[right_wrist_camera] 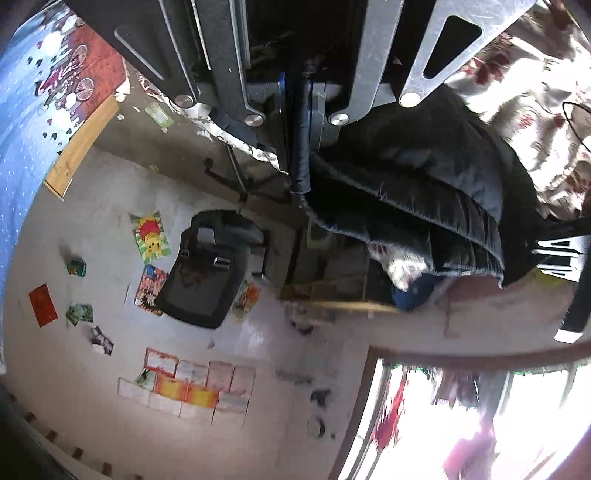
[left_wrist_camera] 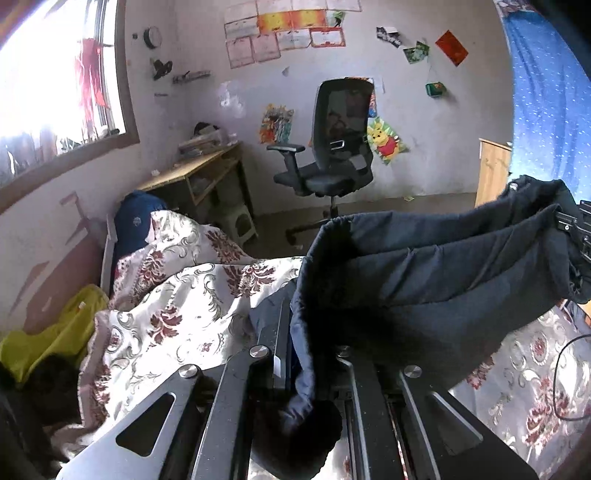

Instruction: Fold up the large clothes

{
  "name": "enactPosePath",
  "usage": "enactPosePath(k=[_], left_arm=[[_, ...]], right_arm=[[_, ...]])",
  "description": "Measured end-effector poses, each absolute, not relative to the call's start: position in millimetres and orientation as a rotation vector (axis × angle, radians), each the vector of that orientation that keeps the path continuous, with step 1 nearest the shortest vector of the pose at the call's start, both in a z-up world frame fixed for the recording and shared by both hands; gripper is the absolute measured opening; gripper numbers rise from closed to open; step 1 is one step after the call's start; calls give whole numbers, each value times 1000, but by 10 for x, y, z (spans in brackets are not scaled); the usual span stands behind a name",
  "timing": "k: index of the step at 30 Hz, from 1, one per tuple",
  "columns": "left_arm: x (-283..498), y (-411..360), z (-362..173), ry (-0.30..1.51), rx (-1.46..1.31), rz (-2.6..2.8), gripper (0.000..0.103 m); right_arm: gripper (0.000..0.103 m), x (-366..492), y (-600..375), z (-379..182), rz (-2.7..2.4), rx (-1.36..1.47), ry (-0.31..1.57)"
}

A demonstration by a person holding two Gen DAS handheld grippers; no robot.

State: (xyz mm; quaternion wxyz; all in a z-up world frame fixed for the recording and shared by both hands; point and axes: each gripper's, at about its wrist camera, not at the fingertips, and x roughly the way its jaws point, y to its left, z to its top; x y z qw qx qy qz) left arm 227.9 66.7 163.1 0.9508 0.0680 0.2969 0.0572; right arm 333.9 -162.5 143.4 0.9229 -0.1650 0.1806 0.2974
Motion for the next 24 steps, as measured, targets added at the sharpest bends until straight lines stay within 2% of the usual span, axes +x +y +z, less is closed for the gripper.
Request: enactPosePath(k=[6,13,23,24], left_arm=[[2697,797,1427,611,155,144,5],[3151,829,1118,633,198,136,5],[3741,1007,724,717,121,145,5],[3765,1009,699,721,120,146,6]], right_arm=[[7,3811,-1355,1091,558,-401,376],[7,4316,-1290,702,501,-330,457],[9,4647,-1206,438,484,-300,488],[13,4680,-1219,410,495,-285,492]])
